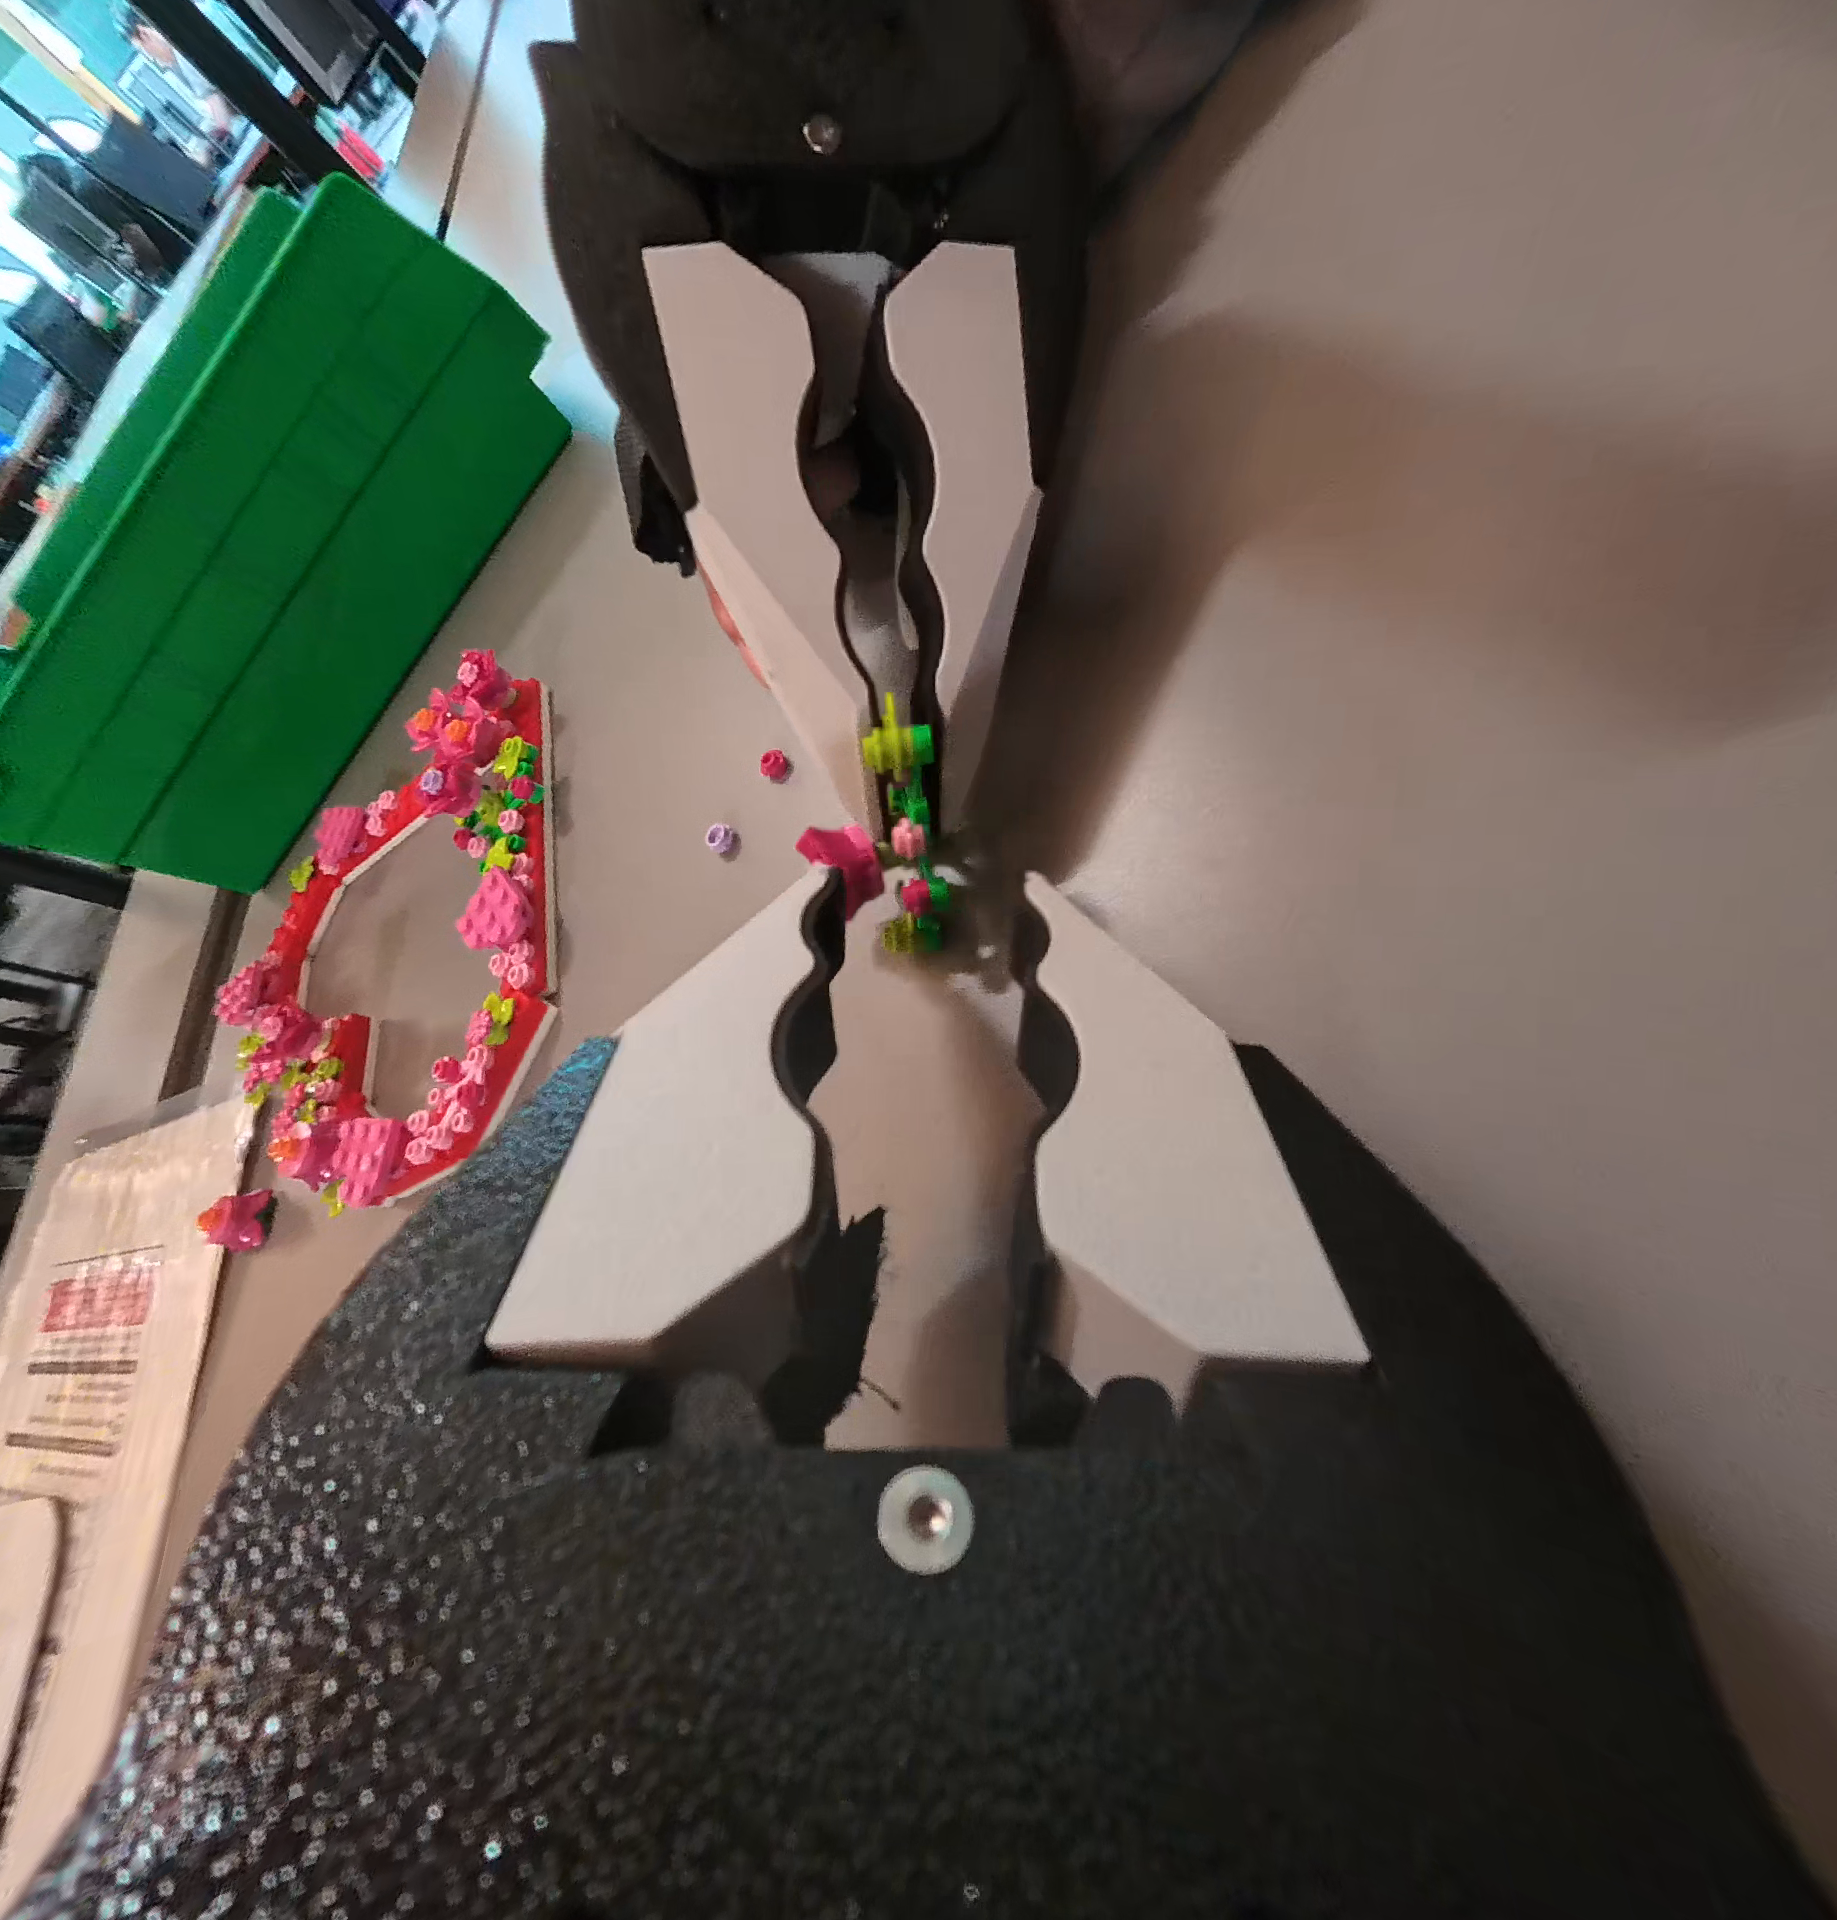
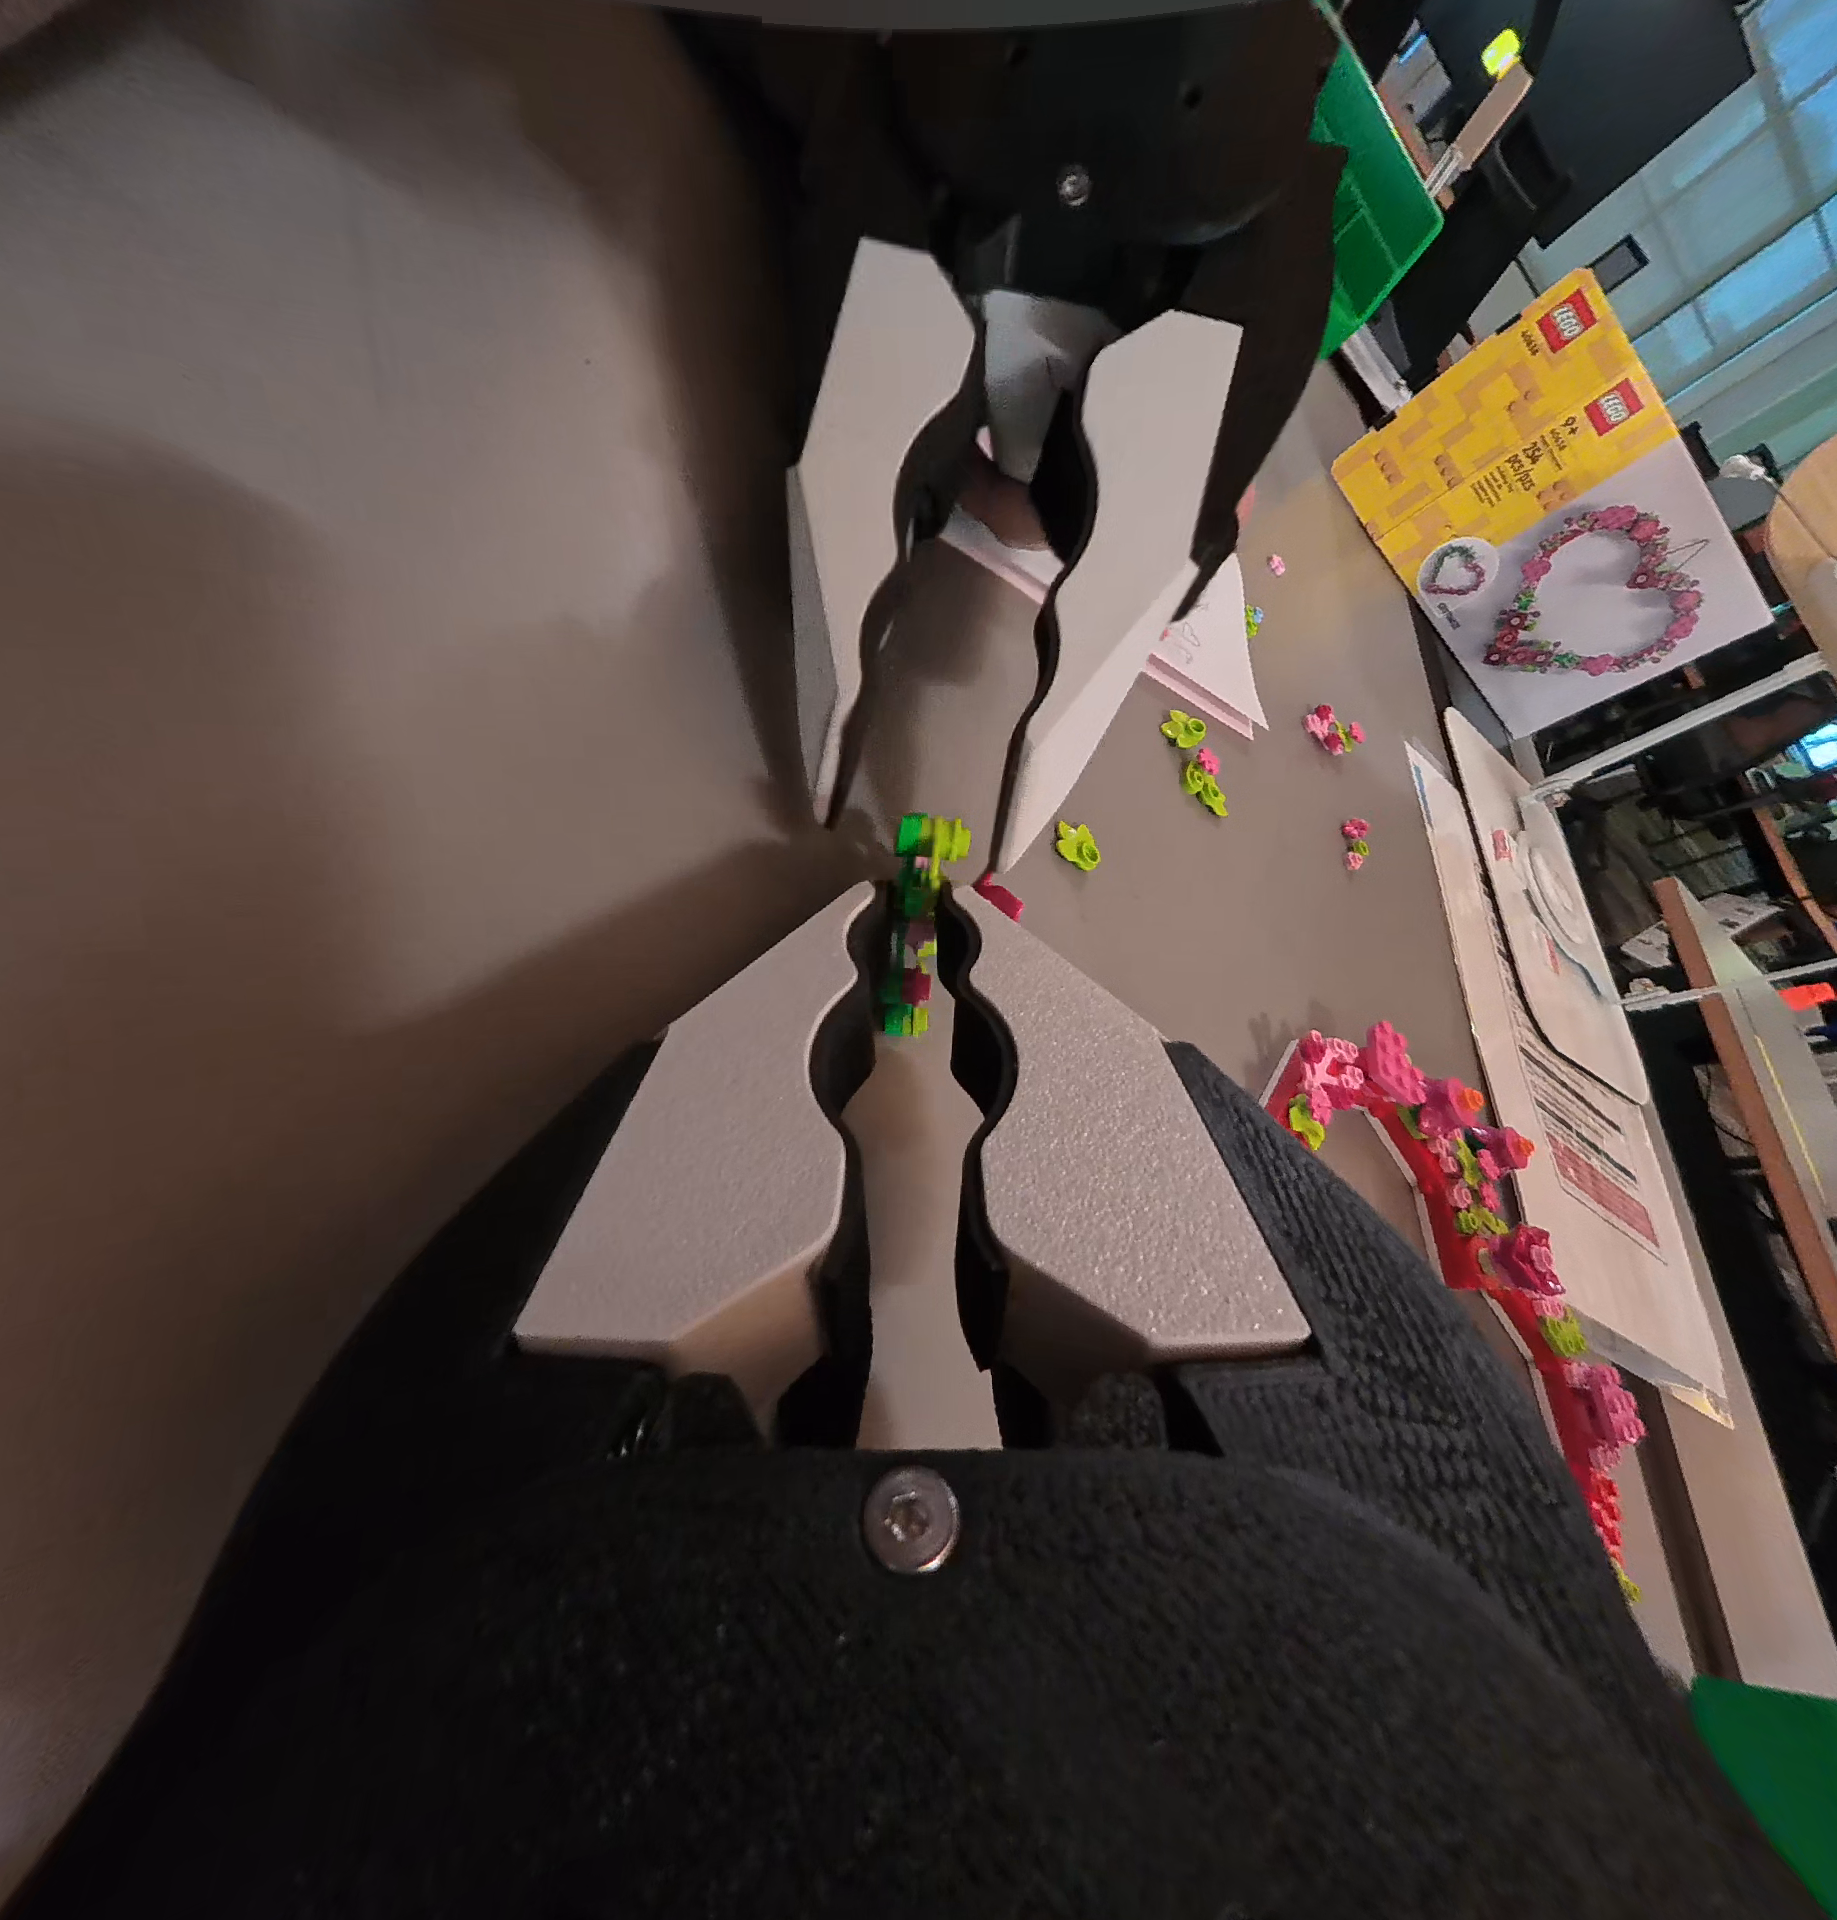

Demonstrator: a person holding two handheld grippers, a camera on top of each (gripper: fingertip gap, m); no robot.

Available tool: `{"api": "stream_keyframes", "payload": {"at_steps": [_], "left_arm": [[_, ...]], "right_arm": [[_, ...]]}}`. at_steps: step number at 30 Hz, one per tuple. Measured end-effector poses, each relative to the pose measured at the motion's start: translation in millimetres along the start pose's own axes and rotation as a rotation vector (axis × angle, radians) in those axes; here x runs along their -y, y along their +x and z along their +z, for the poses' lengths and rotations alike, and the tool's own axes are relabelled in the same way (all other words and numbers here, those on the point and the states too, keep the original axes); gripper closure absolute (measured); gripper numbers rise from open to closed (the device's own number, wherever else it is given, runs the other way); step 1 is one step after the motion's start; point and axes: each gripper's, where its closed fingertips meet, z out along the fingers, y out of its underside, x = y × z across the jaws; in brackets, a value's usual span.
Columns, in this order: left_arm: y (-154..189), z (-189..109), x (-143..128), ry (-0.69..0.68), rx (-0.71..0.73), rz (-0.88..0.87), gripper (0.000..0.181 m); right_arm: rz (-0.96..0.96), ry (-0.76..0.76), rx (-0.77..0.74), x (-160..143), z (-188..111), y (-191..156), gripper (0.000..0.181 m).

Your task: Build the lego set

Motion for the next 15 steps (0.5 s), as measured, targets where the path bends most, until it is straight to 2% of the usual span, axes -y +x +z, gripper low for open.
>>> {"api": "stream_keyframes", "payload": {"at_steps": [6,15], "left_arm": [[-3.4,2.1,-1.5,-0.011,0.068,0.124,0.173],[-2.4,4.9,-4.8,-0.045,0.08,0.187,0.175]], "right_arm": [[0.01,0.007,-0.006,0.7,-0.9,1.9,0.175],[0.006,-0.007,0.003,-0.9,0.3,-0.2,0.175]]}}
